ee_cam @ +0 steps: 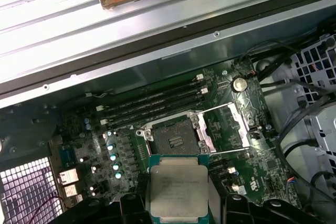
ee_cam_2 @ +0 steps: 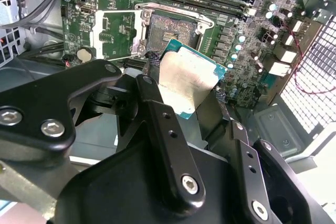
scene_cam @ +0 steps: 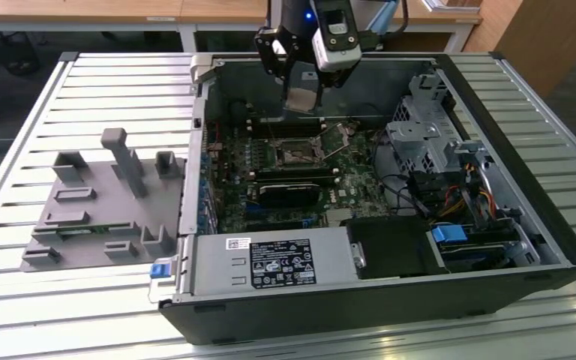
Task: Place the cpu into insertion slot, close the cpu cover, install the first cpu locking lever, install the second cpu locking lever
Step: 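Place the cpu into insertion slot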
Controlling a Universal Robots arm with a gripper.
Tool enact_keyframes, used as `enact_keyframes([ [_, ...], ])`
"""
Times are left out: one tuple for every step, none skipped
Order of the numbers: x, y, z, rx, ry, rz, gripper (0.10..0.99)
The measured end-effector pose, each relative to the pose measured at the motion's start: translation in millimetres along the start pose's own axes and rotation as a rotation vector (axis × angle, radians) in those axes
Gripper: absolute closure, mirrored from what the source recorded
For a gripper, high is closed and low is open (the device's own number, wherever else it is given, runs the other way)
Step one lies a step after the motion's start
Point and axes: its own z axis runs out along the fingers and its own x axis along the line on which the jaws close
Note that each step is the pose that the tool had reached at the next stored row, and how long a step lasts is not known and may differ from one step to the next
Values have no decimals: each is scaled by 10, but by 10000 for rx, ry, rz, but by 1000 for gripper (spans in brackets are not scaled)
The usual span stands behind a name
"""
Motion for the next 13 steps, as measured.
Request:
enact_keyframes([
  [0, 0, 2, 0, 0, 0, 557],
  [0, 0, 5, -1, 0, 0, 557],
  [0, 0, 9, -3, 0, 0, 557],
  [0, -1, 13, -1, 0, 1, 557],
  [0, -2, 19, -1, 0, 3, 557],
  [-1, -2, 26, -1, -1, 4, 557],
  [-1, -3, 32, 0, 0, 6, 557],
  [-1, -4, 39, -1, -1, 7, 557],
  [-1, -4, 46, 0, -1, 7, 557],
  [-1, -5, 56, 2, -2, 13, 557],
  [-1, -6, 63, 6, -6, 37, 557],
  [-1, -6, 69, 13, -16, 117, 557],
  [-1, -7, 76, 13, -32, 259, 557],
])
